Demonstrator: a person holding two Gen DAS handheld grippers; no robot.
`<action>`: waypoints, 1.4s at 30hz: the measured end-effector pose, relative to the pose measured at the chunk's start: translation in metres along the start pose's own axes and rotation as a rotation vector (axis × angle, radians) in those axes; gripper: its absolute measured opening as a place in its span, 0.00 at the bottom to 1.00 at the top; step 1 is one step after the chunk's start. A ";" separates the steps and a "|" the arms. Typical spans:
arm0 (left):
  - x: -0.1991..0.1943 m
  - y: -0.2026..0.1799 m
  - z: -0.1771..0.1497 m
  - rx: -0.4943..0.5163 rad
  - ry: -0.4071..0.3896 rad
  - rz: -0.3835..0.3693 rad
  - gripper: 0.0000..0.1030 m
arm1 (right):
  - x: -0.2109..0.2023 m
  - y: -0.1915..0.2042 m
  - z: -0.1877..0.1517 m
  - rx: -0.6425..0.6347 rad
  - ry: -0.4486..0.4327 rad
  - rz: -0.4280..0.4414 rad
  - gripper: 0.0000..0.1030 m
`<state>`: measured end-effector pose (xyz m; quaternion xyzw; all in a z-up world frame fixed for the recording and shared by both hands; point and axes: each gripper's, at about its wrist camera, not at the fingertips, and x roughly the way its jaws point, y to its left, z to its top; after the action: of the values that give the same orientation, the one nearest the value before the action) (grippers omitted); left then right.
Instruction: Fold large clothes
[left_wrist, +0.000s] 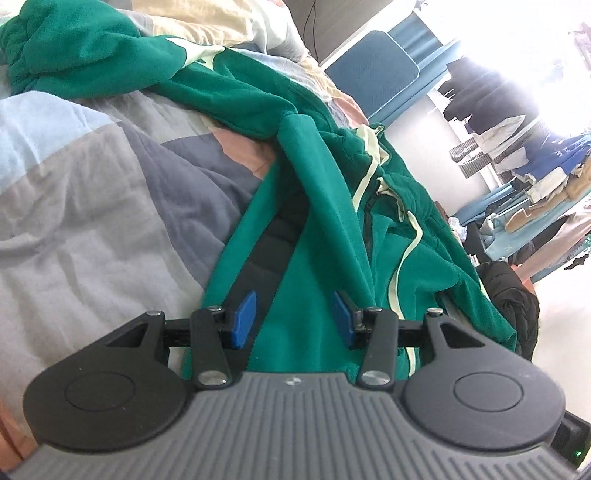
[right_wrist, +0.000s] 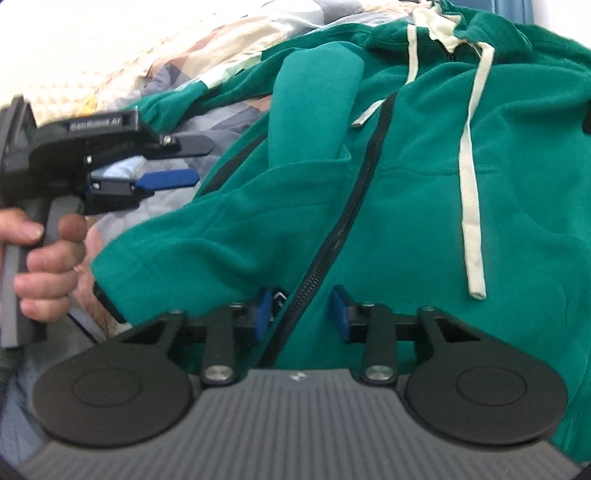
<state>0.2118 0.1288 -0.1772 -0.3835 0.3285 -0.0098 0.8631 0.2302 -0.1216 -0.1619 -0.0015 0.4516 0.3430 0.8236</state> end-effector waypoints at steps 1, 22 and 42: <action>-0.002 0.000 -0.002 -0.004 -0.002 -0.005 0.50 | -0.002 -0.002 -0.001 0.017 -0.010 0.009 0.28; -0.078 -0.015 -0.024 0.032 -0.023 -0.124 0.50 | 0.001 0.020 -0.011 -0.104 -0.014 -0.088 0.23; -0.068 -0.048 -0.044 0.168 0.085 0.071 0.50 | -0.077 -0.084 -0.013 0.454 -0.218 -0.194 0.22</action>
<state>0.1446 0.0845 -0.1290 -0.2971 0.3763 -0.0230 0.8773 0.2402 -0.2333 -0.1381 0.1770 0.4234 0.1506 0.8756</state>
